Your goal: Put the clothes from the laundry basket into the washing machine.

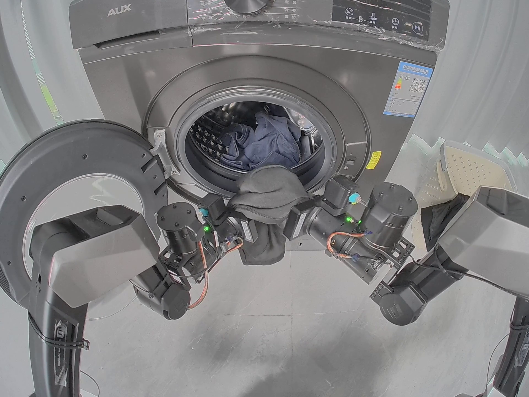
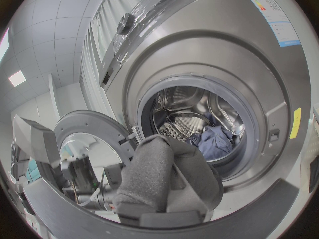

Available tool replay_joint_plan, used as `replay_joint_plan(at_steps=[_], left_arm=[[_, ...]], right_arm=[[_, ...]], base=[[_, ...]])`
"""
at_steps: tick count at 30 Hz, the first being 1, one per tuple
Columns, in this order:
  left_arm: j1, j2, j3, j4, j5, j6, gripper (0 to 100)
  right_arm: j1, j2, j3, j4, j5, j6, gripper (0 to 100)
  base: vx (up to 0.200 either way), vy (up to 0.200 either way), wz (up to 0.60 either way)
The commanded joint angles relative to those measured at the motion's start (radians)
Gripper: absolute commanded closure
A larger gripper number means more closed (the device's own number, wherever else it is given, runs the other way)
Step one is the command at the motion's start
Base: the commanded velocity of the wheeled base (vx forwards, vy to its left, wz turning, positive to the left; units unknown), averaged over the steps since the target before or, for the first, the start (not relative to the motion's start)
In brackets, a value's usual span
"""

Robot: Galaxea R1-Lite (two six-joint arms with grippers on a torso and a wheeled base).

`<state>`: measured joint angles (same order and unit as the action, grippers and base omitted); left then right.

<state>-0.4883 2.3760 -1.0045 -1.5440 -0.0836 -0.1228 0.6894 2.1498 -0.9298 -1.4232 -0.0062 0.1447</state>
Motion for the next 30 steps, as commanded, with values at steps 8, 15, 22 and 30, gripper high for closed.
replay_joint_plan(at_steps=[8,15,22,30], left_arm=[[-0.004,-0.167,0.089,-0.004,0.002,-0.003,100],[-0.036,-0.219,0.173,-0.005,0.002,0.005,100],[-0.044,-0.218,0.168,-0.005,0.005,0.009,100],[-0.027,-0.250,0.205,-0.005,0.041,0.014,100]], right_arm=[[-0.031,0.081,0.020,0.035,-0.040,0.003,100],[-0.014,0.150,-0.043,0.021,-0.038,0.000,100],[-0.004,0.147,-0.041,0.013,-0.029,-0.002,0],[-0.005,-0.087,0.227,0.001,0.037,-0.040,0]], base=[[0.000,0.000,0.00],[0.000,0.000,0.00],[0.000,0.000,0.00],[0.000,0.000,0.00]])
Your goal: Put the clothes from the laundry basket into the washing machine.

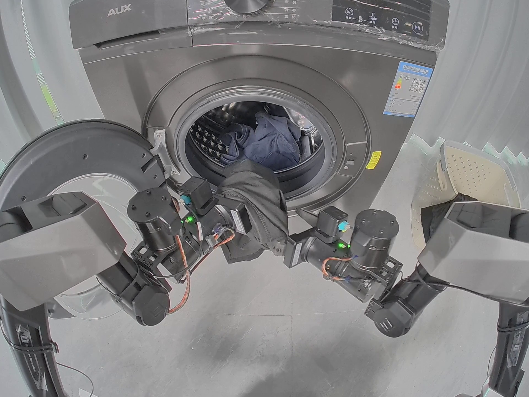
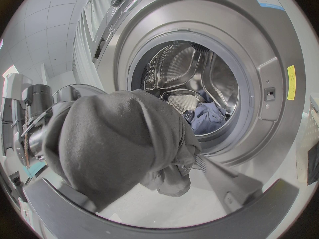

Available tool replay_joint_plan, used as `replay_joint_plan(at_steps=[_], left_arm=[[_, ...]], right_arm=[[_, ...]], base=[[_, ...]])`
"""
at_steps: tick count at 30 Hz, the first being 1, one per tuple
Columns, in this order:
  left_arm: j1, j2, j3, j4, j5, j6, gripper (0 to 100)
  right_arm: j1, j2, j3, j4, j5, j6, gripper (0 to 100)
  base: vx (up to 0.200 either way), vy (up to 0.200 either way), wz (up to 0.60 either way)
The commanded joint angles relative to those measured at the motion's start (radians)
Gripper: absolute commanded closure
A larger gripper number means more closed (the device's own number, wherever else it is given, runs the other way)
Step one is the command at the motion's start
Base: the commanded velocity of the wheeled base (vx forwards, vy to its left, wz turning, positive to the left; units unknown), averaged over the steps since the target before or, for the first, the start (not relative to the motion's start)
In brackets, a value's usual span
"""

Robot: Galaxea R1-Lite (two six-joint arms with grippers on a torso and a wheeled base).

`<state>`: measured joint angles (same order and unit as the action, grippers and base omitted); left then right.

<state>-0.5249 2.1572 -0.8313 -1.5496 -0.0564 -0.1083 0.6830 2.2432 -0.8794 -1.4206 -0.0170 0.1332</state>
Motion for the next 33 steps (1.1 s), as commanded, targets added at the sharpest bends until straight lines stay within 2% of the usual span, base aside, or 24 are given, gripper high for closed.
replay_joint_plan(at_steps=[1,7,12,19,33], left_arm=[[0.013,-0.034,0.037,0.000,0.013,-0.001,100],[0.036,-0.037,0.046,-0.001,0.015,0.015,100],[0.045,-0.068,0.092,-0.001,0.015,0.030,100],[0.025,-0.092,0.184,-0.003,0.006,0.033,100],[0.022,-0.034,0.073,0.000,0.004,0.030,100]], right_arm=[[0.003,-0.205,0.207,0.003,0.055,-0.035,0],[0.006,-0.307,0.385,0.002,0.124,-0.060,0],[-0.008,-0.303,0.462,-0.004,0.132,-0.058,0],[-0.066,-0.251,0.459,-0.061,0.120,-0.049,0],[-0.071,-0.241,0.465,-0.070,0.117,-0.047,0]], base=[[0.000,0.000,0.00],[0.000,0.000,0.00],[0.000,0.000,0.00],[0.029,0.000,0.00],[0.200,0.000,0.00]])
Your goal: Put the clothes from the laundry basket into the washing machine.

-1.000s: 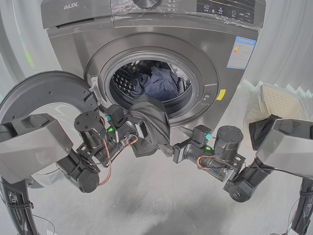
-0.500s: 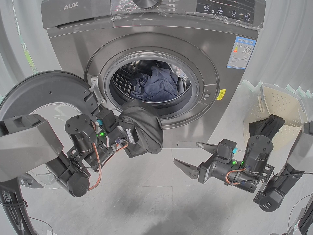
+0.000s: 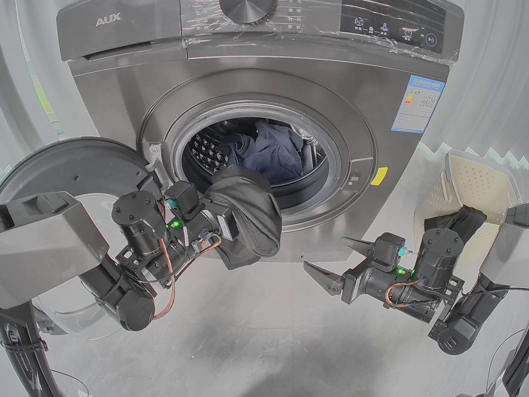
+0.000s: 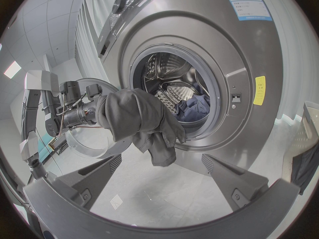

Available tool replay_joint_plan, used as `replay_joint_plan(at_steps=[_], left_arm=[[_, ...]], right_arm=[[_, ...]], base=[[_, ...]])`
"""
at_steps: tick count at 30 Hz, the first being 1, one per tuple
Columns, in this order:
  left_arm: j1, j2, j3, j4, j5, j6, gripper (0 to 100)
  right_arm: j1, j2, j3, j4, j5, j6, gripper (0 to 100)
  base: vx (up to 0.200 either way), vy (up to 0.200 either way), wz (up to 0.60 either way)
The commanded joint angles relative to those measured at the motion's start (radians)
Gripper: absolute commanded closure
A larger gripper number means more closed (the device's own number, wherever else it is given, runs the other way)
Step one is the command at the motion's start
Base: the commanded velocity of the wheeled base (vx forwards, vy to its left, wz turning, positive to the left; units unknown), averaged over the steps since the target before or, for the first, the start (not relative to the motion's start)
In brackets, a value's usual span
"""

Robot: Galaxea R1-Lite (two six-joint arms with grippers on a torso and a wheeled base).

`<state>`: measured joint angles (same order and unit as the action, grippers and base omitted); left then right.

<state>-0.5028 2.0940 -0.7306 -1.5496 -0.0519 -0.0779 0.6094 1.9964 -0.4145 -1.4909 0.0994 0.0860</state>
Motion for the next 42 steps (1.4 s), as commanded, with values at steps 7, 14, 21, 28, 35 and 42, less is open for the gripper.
replay_joint_plan(at_steps=[7,14,21,28,35,42], left_arm=[[-0.040,0.054,-0.042,0.000,0.000,0.006,100],[-0.079,0.124,-0.136,0.002,0.000,0.009,100],[-0.040,0.242,-0.286,0.028,0.003,0.038,100],[-0.008,0.333,-0.470,0.075,0.006,0.024,100],[-0.013,0.428,-0.690,0.157,0.017,0.021,100],[-0.019,0.520,-0.911,0.266,0.043,0.013,100]], right_arm=[[0.009,0.005,0.002,0.000,0.000,0.000,0],[0.026,0.005,0.006,0.000,0.000,0.001,0],[0.032,0.005,0.020,-0.002,0.000,0.003,0],[0.046,0.007,0.029,-0.002,0.000,0.005,0],[0.053,0.007,0.037,-0.002,-0.001,0.006,0],[0.063,0.009,0.039,-0.002,-0.003,0.006,0]], base=[[0.200,0.000,0.00],[0.057,0.000,0.00],[0.000,0.000,0.00],[0.000,0.000,0.00],[0.000,0.000,0.00],[0.000,0.000,0.00]])
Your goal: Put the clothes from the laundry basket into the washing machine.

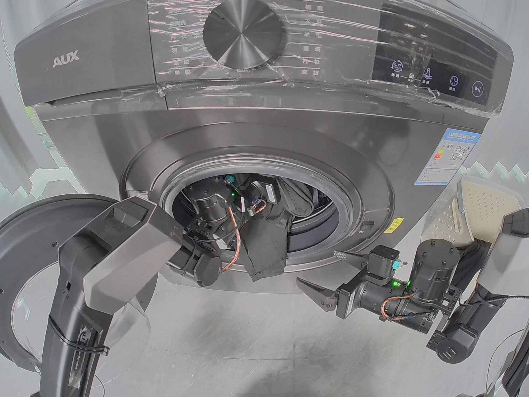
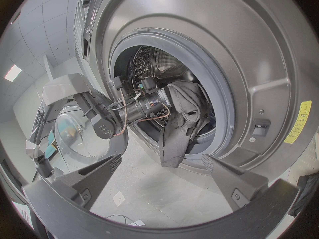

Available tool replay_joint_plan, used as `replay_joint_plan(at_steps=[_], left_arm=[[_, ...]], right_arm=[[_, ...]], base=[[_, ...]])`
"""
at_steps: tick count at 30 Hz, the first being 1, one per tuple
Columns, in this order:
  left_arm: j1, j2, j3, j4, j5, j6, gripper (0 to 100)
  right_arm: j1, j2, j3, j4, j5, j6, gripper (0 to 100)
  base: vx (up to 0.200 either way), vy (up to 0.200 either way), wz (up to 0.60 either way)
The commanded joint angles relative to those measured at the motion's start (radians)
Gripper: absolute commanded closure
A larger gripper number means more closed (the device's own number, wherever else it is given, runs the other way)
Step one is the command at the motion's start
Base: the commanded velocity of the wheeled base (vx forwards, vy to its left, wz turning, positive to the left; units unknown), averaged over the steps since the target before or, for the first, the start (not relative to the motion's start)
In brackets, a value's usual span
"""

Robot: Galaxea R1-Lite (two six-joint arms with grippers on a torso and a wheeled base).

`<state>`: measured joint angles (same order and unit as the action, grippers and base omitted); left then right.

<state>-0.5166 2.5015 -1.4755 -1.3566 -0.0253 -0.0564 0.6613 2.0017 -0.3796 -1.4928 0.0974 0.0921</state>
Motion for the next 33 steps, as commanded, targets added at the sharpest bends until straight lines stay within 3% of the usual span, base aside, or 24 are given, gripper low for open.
replay_joint_plan(at_steps=[1,8,15,16,21,27,28,33], left_arm=[[-0.005,0.117,-0.177,0.079,0.018,-0.008,100],[0.018,0.241,-0.520,0.220,0.093,-0.023,100],[0.023,0.243,-0.524,0.252,0.114,-0.048,100],[0.023,0.241,-0.524,0.255,0.114,-0.048,0],[0.015,0.166,-0.456,0.271,0.116,-0.051,0],[0.007,-0.043,-0.134,0.384,0.096,-0.048,0],[0.007,-0.043,-0.134,0.384,0.096,-0.048,0],[-0.011,-0.162,0.077,0.498,0.038,-0.043,0]], right_arm=[[0.011,0.003,0.004,0.000,-0.001,0.000,0],[0.012,0.012,0.010,0.000,0.001,0.000,0],[0.015,0.012,0.010,0.000,0.001,0.000,0],[0.015,0.014,0.010,0.000,0.001,0.000,0],[0.015,0.015,0.010,0.000,0.001,0.000,0],[0.015,0.015,0.010,-0.001,0.001,0.000,0],[0.015,0.015,0.010,-0.001,0.001,0.000,0],[0.017,0.014,0.010,0.000,0.001,0.000,0]], base=[[0.000,0.000,0.00],[0.000,0.000,0.00],[0.000,0.000,0.00],[0.000,0.000,0.00],[0.000,0.000,0.00],[0.000,0.000,0.00],[0.000,0.000,0.00],[0.000,0.000,0.00]])
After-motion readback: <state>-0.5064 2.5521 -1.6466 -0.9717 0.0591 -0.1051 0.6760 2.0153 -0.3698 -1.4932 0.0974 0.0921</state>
